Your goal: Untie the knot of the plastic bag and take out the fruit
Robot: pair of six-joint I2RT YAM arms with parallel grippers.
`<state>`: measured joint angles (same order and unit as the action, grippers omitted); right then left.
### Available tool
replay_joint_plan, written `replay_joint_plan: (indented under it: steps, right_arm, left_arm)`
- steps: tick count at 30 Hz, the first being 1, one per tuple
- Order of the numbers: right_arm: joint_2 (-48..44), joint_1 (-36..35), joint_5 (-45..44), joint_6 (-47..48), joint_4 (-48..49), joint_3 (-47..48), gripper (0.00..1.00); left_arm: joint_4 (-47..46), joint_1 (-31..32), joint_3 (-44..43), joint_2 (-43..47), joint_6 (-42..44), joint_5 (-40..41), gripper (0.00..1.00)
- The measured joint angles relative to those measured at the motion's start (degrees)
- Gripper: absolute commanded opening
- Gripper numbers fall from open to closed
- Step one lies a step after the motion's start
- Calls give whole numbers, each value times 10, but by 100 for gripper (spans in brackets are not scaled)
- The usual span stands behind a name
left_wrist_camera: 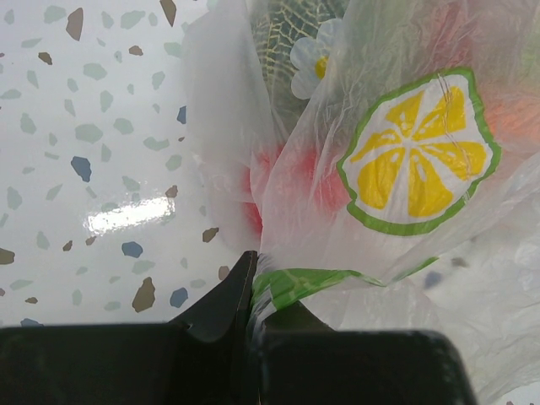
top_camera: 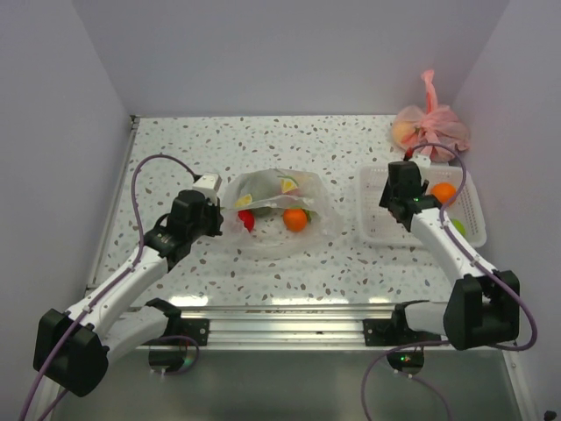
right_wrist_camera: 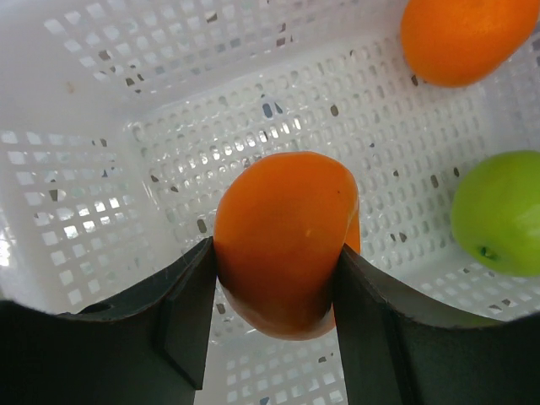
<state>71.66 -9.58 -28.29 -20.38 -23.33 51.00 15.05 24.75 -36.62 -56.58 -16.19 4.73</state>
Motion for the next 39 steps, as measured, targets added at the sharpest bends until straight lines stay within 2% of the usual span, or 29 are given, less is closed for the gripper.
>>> replay_joint_plan:
  steps: [1, 2, 4, 5, 7, 14, 18, 25, 31, 35, 39]
  right_arm:
    - [11, 4, 9, -5, 0, -3, 55]
    - [21, 7, 17, -9, 0, -6, 68]
    - [29, 10, 32, -16, 0, -13, 81]
    - [29, 10, 40, -17, 0, -15, 90]
    - [26, 10, 50, -18, 0, -15, 99]
    - [-4, 8, 112, -5, -25, 20, 99]
    - [-51, -27, 173, 19, -24, 57, 99]
    - [-73, -183, 240, 59, -19, 177, 97]
    - [-30, -328, 276, 71, -13, 262, 93]
    - [25, -430, 287, 76, 9, 270, 87]
    - [89, -479, 295, 67, 42, 242, 79]
  left_arm:
    - [0, 0, 0, 0, 2, 0, 0]
    - [0, 0, 0, 0, 3, 0, 0]
    - [0, 0, 0, 0, 3, 0, 0]
    - [0, 0, 0, 0, 3, 0, 0]
    - [0, 0, 0, 0, 3, 0, 0]
    - [0, 0, 0, 0, 3, 0, 0]
    - [0, 0, 0, 0, 4, 0, 0]
    - [0, 0, 0, 0, 4, 0, 0]
    - [0, 0, 0, 0, 5, 0, 0]
    - [0, 0, 0, 0, 6, 0, 0]
    - [0, 0, 0, 2, 6, 2, 0]
